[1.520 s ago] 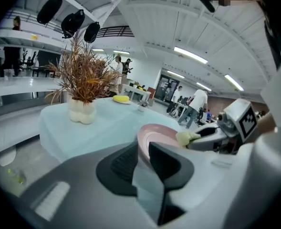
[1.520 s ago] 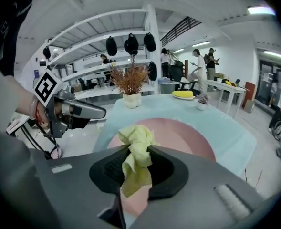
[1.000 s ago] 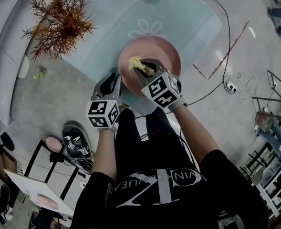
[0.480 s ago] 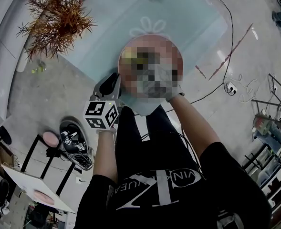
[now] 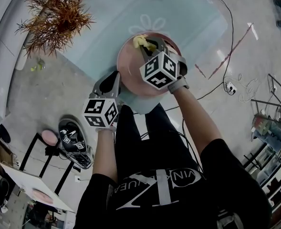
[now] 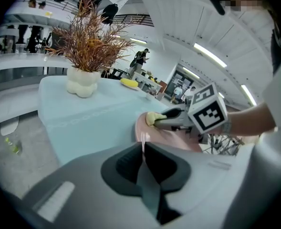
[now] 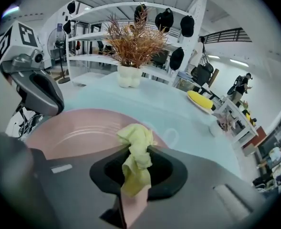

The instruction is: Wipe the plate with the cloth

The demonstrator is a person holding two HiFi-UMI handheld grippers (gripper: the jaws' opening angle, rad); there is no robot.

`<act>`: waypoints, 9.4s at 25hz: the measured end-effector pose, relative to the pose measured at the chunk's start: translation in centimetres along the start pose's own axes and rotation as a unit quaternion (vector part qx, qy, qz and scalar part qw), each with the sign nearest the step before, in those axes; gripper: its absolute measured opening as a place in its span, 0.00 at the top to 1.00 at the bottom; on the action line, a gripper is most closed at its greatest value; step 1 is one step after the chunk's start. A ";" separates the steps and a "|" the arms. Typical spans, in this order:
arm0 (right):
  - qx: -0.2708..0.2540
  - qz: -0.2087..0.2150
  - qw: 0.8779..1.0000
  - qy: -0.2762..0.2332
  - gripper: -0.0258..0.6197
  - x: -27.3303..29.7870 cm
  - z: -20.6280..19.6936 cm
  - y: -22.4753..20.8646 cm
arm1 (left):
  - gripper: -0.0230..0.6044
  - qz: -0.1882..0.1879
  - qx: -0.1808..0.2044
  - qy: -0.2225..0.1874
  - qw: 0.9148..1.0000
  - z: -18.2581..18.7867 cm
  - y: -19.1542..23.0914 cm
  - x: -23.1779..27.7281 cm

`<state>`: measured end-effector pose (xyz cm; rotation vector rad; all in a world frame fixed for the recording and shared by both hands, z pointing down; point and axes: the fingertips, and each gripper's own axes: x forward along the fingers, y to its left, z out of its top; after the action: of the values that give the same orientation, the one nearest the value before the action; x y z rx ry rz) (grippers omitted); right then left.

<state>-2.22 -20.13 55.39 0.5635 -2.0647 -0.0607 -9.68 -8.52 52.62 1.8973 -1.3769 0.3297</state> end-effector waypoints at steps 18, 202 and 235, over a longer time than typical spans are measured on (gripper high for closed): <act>0.072 -0.068 0.988 0.120 0.84 -5.7 -9.8 -1.6 | 0.96 -0.013 -0.027 0.008 1.000 0.0 0.0 -0.1; 0.050 0.009 0.997 0.051 0.84 -3.3 -4.3 2.9 | 0.96 -0.022 -0.083 0.012 0.996 -0.3 0.2 0.0; 0.070 0.018 0.996 0.054 0.85 -4.3 -5.2 4.3 | 0.96 -0.021 -0.092 0.003 0.996 -0.4 0.2 0.0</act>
<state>2.37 -13.61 55.92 0.6006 -1.9830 0.1343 -9.82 -8.25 52.98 1.7693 -1.3145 0.1810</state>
